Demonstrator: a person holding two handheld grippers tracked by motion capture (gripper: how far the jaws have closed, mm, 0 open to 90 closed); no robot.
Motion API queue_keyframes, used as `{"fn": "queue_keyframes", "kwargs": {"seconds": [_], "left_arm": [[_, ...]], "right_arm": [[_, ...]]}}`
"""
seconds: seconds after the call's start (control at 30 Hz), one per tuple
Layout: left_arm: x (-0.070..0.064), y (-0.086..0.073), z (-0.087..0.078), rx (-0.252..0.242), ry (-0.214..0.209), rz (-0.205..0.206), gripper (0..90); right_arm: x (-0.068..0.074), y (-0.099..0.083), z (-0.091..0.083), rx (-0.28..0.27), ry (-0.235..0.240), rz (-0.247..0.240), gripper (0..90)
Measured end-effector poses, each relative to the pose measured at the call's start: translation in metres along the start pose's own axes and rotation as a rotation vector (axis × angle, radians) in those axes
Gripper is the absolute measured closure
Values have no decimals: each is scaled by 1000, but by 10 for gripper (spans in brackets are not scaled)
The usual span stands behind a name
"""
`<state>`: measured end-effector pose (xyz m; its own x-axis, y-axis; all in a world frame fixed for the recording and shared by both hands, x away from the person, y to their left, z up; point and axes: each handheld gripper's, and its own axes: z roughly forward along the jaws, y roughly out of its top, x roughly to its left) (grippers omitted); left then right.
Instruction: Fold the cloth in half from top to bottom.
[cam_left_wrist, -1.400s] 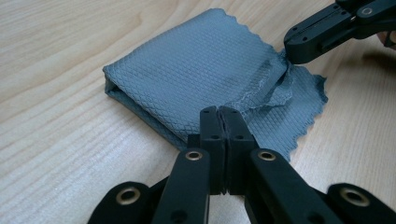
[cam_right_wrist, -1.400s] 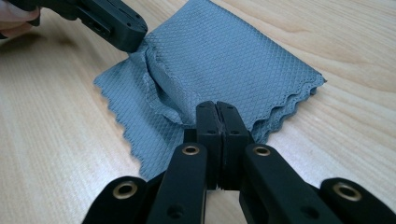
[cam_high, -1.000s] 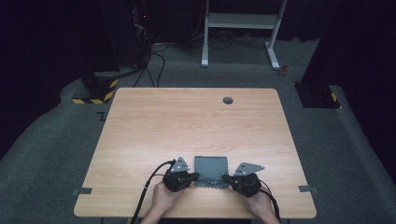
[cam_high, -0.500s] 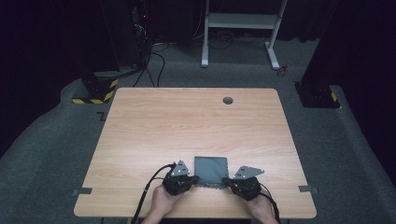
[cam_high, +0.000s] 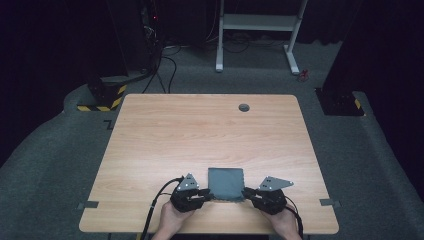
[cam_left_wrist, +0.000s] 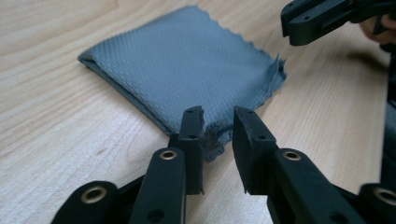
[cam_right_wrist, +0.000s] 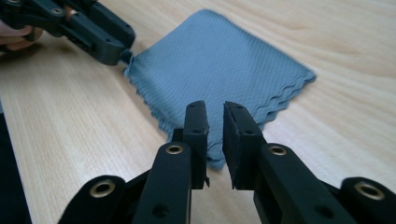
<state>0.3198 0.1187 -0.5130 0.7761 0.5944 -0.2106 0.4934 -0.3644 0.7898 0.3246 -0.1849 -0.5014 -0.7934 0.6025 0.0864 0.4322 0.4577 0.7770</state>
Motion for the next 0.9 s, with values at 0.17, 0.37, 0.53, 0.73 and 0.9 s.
{"fn": "queue_keyframes", "kwargs": {"seconds": [0.17, 0.37, 0.53, 0.73, 0.9], "left_arm": [[2, 12, 1, -12, 36, -14, 675], [0, 19, 21, 43, 80, 17, 590], [-5, 11, 26, 84, 115, 65, 561], [-10, 3, 23, 82, 132, 95, 537], [-7, -1, 19, 80, 135, 97, 527]], "right_arm": [[1, 9, 11, 25, -6, -11, 834], [5, 8, 30, 68, -14, -23, 823], [9, -2, 27, 82, -23, -46, 758], [8, -10, 20, 66, -24, -48, 730], [9, -12, 19, 64, -29, -53, 728]]}}
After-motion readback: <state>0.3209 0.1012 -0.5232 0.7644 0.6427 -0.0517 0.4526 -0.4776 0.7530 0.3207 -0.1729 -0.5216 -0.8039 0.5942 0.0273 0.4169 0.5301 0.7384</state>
